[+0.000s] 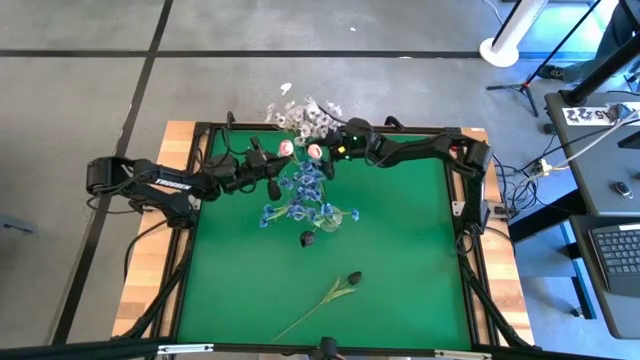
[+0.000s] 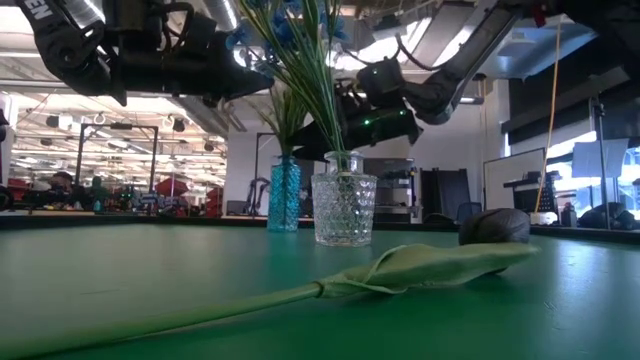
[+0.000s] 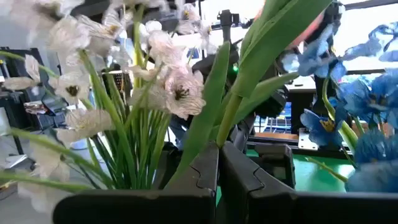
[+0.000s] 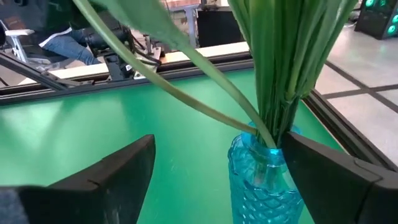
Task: Sort flowers into vase by color
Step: Put the pink flowers into the blue transparent vase
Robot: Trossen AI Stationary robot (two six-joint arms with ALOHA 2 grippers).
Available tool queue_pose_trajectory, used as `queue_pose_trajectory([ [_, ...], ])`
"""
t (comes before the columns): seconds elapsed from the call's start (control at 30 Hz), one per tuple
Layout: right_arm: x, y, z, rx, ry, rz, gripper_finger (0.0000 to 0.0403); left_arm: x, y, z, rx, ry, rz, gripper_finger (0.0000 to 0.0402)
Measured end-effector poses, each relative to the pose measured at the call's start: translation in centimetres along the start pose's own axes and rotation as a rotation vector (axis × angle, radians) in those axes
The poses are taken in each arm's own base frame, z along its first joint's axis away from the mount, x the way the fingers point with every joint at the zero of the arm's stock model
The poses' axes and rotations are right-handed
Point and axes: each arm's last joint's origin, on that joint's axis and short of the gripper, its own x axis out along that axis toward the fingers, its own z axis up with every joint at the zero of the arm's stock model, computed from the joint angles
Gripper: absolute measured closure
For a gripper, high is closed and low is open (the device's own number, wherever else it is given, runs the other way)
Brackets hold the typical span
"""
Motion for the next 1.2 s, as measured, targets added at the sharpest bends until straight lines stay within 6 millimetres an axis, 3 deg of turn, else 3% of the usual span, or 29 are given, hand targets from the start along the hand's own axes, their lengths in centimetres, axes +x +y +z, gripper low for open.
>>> queue_pose_trajectory([
  [0.27,-3.6,0.5,1.3,0.053,0.151,-0.025,0.0054,0.0,0.1,-0.2,0.001,0.02,0.007,0.0401],
  [0.5,-6.5,1.9,1.0,0.035,0.122,-0.075,0.0054,0.0,0.1,-0.2,-0.01,0.017,0.005,0.0401],
  [1.07,-6.6,2.0,2.1,-0.001,-0.025,-0.027,0.0054,0.0,0.2,-0.1,-0.015,0.008,0.043,0.0401],
  [1.2,-6.4,2.0,3.2,-0.015,-0.054,-0.027,0.0054,0.0,0.2,-0.1,-0.011,0.008,0.046,0.0401],
])
